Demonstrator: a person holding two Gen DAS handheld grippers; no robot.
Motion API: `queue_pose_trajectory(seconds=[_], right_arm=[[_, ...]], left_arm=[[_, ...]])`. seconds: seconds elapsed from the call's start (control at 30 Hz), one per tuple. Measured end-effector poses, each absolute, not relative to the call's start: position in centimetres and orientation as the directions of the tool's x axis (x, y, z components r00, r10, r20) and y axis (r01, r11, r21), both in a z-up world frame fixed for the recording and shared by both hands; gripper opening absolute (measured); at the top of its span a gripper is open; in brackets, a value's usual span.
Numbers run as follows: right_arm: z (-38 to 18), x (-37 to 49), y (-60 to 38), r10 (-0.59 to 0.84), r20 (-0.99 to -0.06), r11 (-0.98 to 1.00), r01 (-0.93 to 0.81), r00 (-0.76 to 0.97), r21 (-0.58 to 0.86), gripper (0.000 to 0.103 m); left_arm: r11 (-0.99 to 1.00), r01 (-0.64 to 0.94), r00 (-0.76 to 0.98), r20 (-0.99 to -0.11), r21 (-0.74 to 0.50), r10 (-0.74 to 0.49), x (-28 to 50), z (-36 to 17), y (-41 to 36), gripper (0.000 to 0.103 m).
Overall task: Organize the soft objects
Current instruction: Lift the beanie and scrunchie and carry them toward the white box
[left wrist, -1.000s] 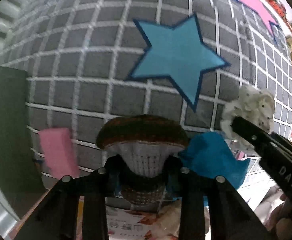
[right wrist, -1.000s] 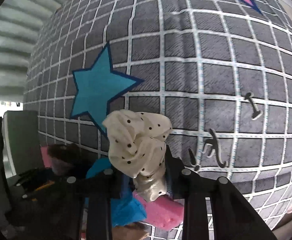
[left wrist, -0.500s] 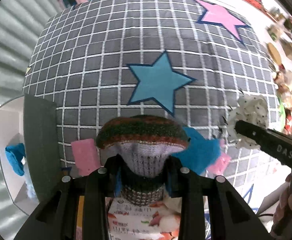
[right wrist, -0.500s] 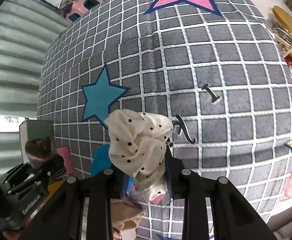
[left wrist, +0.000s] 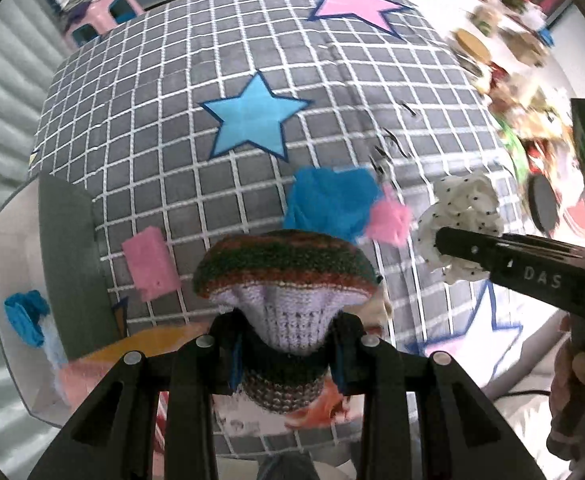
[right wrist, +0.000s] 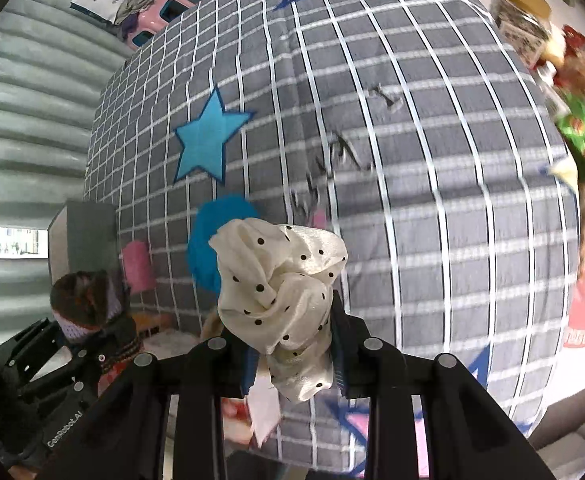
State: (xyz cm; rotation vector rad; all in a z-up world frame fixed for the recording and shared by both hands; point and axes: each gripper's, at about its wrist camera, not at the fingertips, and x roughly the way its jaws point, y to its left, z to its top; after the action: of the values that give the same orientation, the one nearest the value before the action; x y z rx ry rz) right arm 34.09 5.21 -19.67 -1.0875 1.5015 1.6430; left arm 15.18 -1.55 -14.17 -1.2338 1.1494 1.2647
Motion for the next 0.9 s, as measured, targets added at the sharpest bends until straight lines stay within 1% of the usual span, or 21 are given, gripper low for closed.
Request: queue_pose_trajectory(seconds=[0.27,0.57,0.73,0.9], right_arm=[[-18.6,34.2,-1.6,-0.069,-0.907,-0.096,-0.903,-0.415,0.42,0.031],[-17.1,31.7,-8.4,-0.086,-0.913,-0.123,-0.905,-0.399,0.407,0.031],[-16.7,29.1,-11.4,-0.129,-0.901,-0.175,-0.885,-0.414,0.432,0.031],[-16.2,25.5,-13.3,-0.167,-0.896,-0.263,-0.857,-0.411,0.442,0.031]], left_arm=[[0.087,-0.992,0.092,-0.994,-0.087,0.058,16.3,-11.7,-7.0,0.036],[0.197,-0.975,0.122,-0.99,-0.106,0.072,15.3,-10.0,-13.0,0.036],[0.183,-0.979,0.115,-0.987,-0.093,0.109,13.1,-8.8,-15.3,0.036],[0.104,-0.992,0.092,-0.984,-0.077,0.151,9.8,-7.7,-17.3,0.036]])
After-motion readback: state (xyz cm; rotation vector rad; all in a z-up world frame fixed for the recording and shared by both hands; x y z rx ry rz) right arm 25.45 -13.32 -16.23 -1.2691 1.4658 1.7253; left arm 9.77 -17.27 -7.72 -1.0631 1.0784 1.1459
